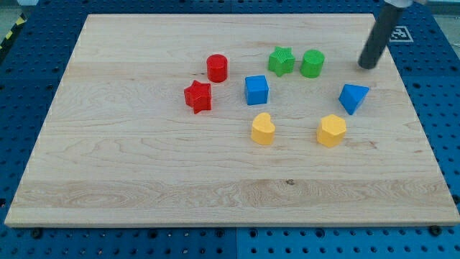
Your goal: Move the green star slightly to the left
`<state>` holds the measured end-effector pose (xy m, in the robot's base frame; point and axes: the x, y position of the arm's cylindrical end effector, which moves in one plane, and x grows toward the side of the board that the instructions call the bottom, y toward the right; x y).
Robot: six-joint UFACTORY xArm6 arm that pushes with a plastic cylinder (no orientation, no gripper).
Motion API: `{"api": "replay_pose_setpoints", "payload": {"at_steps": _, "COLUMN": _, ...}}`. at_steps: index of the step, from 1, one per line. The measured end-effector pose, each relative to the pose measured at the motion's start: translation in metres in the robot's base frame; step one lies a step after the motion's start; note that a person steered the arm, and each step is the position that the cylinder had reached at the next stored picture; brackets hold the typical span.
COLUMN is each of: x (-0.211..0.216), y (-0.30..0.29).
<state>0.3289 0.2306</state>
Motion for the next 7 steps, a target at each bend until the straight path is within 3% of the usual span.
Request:
{"api": "replay_pose_setpoints", "payload": {"at_steps": 1, "x": -0.012, "y": -0.049}}
{"api": "replay_pose_setpoints", "payload": {"at_steps": 7, "x": -0.007, "y": -0.117}}
